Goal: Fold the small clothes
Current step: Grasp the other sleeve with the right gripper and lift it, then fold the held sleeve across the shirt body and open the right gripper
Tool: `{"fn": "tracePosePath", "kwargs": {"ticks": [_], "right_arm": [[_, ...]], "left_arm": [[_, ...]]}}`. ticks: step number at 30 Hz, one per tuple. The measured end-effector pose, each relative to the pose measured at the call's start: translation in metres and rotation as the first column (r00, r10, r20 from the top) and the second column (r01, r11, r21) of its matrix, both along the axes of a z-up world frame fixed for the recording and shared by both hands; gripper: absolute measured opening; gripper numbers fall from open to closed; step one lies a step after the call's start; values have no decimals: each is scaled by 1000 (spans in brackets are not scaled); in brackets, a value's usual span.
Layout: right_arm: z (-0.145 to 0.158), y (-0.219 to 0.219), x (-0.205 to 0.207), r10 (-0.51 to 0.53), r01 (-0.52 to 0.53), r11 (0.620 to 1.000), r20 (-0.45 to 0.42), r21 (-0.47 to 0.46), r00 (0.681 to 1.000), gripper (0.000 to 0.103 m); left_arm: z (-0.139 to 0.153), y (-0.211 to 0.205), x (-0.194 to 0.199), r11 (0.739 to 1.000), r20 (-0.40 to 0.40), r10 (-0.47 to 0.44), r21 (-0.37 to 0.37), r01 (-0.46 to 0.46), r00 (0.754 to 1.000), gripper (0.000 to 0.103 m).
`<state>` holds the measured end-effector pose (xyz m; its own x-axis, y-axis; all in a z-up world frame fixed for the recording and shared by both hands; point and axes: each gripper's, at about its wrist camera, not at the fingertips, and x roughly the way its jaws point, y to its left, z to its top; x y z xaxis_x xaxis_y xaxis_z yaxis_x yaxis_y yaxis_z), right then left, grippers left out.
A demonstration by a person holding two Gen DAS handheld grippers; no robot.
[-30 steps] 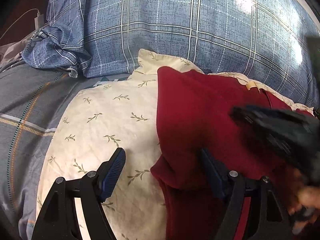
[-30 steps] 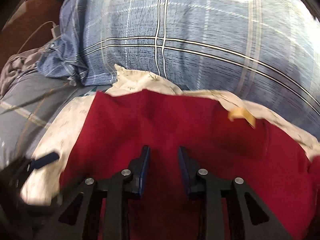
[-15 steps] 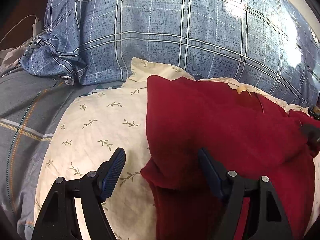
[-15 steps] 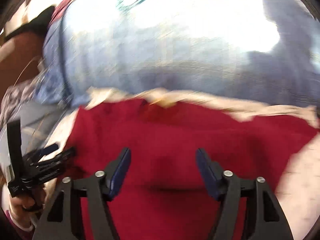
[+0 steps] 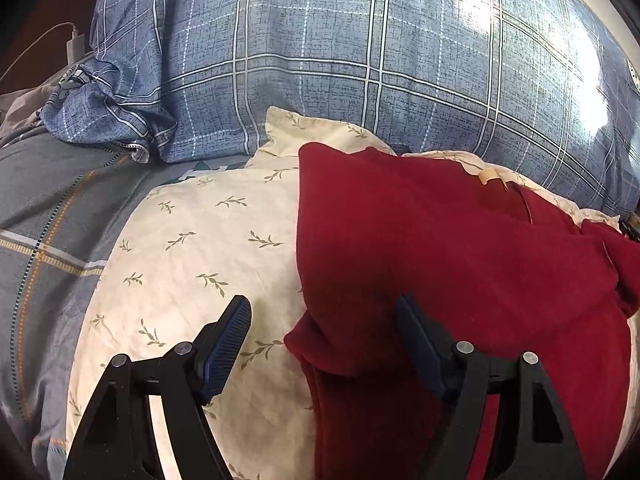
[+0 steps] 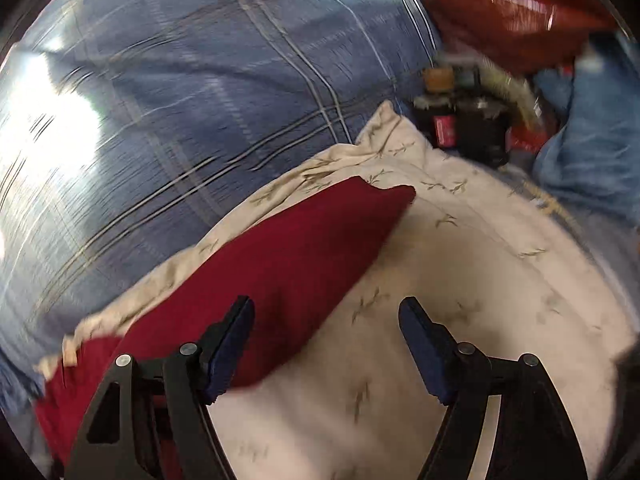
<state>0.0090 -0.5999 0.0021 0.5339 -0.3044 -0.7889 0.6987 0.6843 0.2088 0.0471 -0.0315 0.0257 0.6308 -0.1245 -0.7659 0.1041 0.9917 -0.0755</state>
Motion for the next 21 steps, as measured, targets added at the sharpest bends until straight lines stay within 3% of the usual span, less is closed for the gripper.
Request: {"fn": "tracePosePath", "kwargs": {"ticks": [1, 3, 4, 5, 7, 11, 13, 17, 21], "right_arm": [[-4, -6, 3, -10, 10, 1000, 16, 20, 1000, 69], [-7, -12, 9, -36, 35, 999, 49, 4, 998, 39], [-9, -14, 13, -35, 36, 999, 33, -14, 999, 7], [-9, -16, 17, -48, 48, 998, -6, -39, 999, 6], [-1, -13, 12, -50, 50, 998, 16, -46, 999, 6], [57, 14, -3, 35, -20, 974, 65, -226, 997, 6], [83, 19, -10, 57, -27, 962, 102, -272, 993, 6], [139, 45, -13, 147, -87, 947, 177, -310, 973, 6], [167, 88, 2, 273, -195, 923, 206, -332, 940, 6]], "left_arm": [[-1, 0, 1, 1000, -3, -1, 2, 1, 1000, 75], [-4, -1, 2, 1000, -9, -4, 6, 4, 1000, 75], [-4, -2, 3, 1000, -10, -5, 8, 5, 1000, 75], [-4, -2, 3, 1000, -10, -6, 9, 6, 1000, 75], [-4, -1, 3, 1000, -10, -6, 8, 6, 1000, 75], [-4, -1, 2, 1000, -12, -2, 12, 3, 1000, 75], [-3, -1, 1, 1000, -9, -1, 12, 1, 1000, 75], [1, 2, -3, 1000, 0, 8, 2, -8, 1000, 75], [9, 9, -7, 1000, 17, 21, -19, -20, 1000, 75]]}}
